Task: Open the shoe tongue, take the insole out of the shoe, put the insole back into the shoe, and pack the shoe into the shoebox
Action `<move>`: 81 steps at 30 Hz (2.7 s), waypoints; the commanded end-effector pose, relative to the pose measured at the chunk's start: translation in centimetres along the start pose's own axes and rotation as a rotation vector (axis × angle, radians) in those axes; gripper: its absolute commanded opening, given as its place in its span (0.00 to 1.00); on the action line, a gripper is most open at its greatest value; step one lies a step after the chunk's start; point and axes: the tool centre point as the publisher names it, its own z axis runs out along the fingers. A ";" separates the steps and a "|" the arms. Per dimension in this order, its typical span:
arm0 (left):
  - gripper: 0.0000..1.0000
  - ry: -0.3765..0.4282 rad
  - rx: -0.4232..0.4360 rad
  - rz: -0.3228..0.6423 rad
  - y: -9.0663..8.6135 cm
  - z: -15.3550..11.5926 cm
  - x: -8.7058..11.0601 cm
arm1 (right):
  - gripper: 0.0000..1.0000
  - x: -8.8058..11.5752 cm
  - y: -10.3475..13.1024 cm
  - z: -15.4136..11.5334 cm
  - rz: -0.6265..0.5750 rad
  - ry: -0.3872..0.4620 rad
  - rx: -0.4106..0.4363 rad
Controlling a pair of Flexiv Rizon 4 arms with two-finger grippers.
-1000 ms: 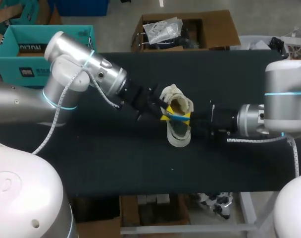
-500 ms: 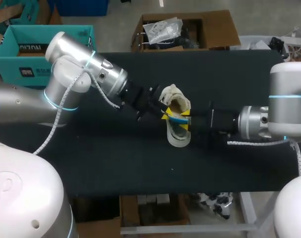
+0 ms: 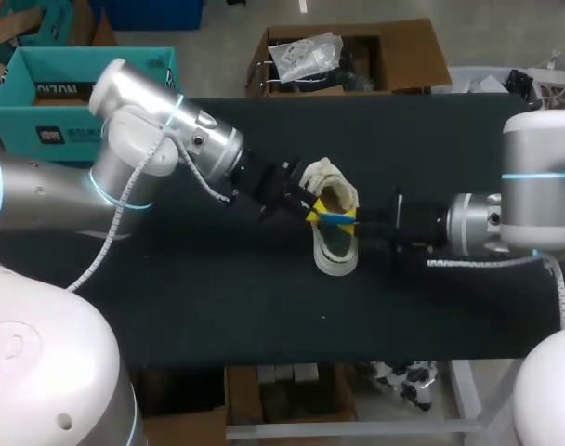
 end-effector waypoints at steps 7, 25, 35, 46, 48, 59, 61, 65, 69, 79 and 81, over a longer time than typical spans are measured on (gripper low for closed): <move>0.00 -0.019 0.003 -0.033 1.2 0.9 0.2 | 0.00 0.8 1.7 1.5 0.032 -0.034 -0.008; 0.00 -0.025 0.027 0.019 -0.9 0.5 0.3 | 0.42 0.1 1.1 0.8 0.042 -0.020 -0.006; 0.00 -0.032 0.030 0.017 -0.7 0.4 0.5 | 0.07 -0.9 -1.6 -0.3 -0.009 0.003 -0.012; 0.00 -0.020 -0.010 -0.021 1.1 1.4 0.2 | 0.00 0.2 0.4 1.3 0.017 -0.036 -0.027; 0.00 -0.020 -0.015 -0.031 1.5 1.6 0.1 | 0.00 0.3 0.9 1.5 0.024 -0.041 -0.024; 0.34 -0.051 0.000 -0.043 1.0 0.4 0.2 | 0.00 0.3 1.6 1.6 0.056 -0.030 -0.064; 0.31 -0.055 0.006 -0.039 0.7 0.3 0.3 | 0.00 0.3 1.7 1.6 0.058 -0.027 -0.071; 0.19 -0.049 0.007 -0.030 0.2 0.5 0.2 | 0.00 0.4 1.8 1.6 0.061 -0.028 -0.072; 0.00 -0.041 0.004 -0.025 0.1 0.9 0.1 | 0.00 0.3 1.6 1.7 0.060 -0.030 -0.066; 0.00 -0.038 0.001 -0.016 0.2 0.8 0.3 | 0.39 -0.7 -0.7 0.3 0.033 -0.029 -0.095; 0.00 -0.039 0.000 -0.017 0.3 0.8 0.3 | 0.29 -0.8 -0.9 0.2 0.030 -0.029 -0.097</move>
